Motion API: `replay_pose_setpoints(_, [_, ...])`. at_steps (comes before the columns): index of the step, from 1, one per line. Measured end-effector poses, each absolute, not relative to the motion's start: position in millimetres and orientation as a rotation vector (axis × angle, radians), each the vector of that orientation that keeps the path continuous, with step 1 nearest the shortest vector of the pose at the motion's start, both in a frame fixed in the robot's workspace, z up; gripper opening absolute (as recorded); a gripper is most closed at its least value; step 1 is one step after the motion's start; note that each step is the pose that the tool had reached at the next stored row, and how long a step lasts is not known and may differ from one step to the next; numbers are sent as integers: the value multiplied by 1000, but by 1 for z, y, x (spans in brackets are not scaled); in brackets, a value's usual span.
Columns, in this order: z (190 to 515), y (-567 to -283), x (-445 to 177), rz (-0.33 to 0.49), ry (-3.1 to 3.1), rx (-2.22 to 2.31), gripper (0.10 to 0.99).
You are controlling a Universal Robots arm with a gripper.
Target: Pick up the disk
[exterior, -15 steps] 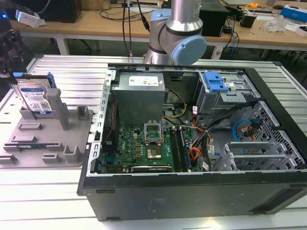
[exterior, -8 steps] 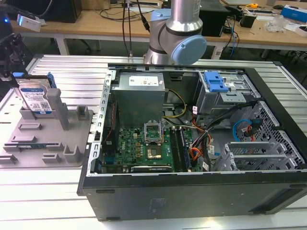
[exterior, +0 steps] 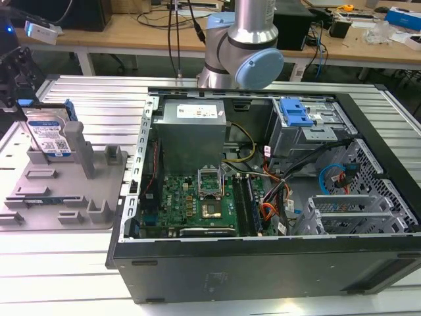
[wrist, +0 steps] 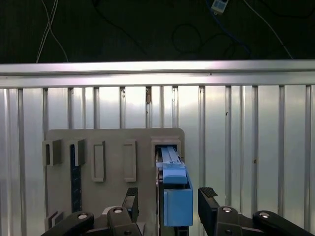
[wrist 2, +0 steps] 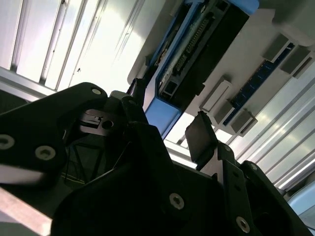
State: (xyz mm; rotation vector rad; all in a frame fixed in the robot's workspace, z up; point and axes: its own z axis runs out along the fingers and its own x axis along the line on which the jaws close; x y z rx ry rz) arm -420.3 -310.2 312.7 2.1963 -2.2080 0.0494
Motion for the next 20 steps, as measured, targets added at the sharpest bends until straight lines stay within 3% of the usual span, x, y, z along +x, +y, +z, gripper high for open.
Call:
replay_pose_setpoints(15, [307,-310,-418,49,-2208,2196,600])
replay_pose_setpoints(16, [307,-310,-418,49,-2208,2196,588])
replay_pose_setpoints(17, [307,-310,-418,49,-2208,2196,514])
replay_pose_setpoints(20, [306,-310,-418,50,-2207,2197,514])
